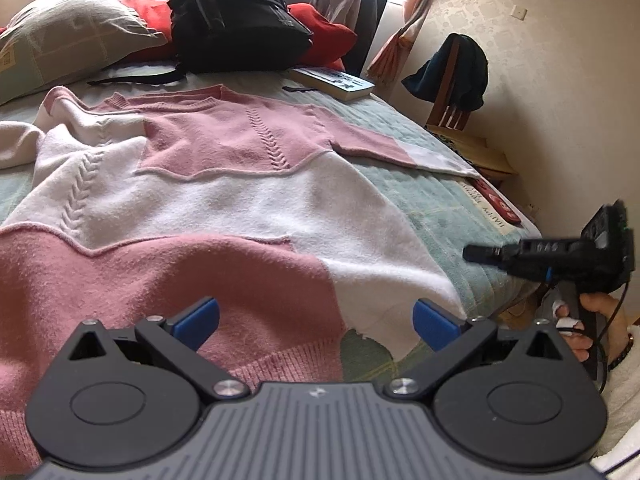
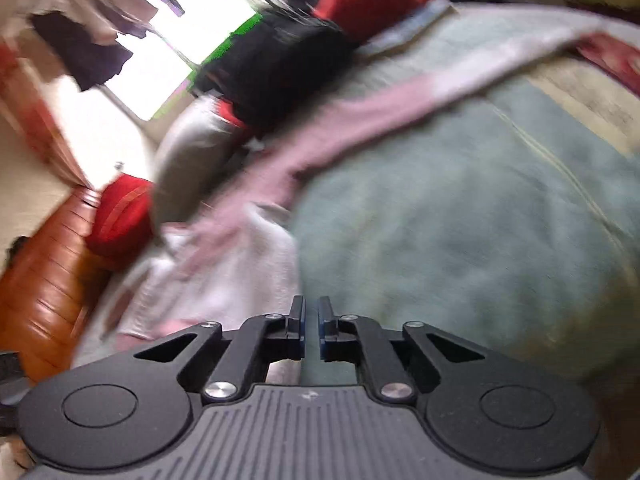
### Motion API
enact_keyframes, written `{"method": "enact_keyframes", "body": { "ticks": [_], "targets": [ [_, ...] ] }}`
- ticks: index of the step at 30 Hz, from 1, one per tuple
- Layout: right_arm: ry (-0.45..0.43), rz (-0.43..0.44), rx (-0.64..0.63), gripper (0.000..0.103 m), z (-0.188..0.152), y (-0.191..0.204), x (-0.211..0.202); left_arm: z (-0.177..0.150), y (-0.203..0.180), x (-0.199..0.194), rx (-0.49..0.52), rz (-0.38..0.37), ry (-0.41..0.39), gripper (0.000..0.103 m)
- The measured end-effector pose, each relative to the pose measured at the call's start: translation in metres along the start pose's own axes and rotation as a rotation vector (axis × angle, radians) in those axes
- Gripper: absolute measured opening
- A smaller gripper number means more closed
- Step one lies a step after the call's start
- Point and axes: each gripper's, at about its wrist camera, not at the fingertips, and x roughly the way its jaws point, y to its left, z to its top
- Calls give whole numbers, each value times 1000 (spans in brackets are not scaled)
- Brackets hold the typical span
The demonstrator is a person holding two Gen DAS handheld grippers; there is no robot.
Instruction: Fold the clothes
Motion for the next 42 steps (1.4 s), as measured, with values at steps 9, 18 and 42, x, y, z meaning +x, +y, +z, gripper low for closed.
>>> {"method": "enact_keyframes", "body": {
  "ticks": [9, 18, 42],
  "targets": [
    [40, 191, 47, 27, 51, 3, 48, 2, 4, 3, -16, 14, 6, 102],
    [148, 176, 45, 42, 103, 20, 157, 3, 22, 8, -56, 37, 18, 102],
    [65, -128, -396, 21, 91, 73, 137, 4, 29, 3, -54, 66, 4, 102]
  ]
}}
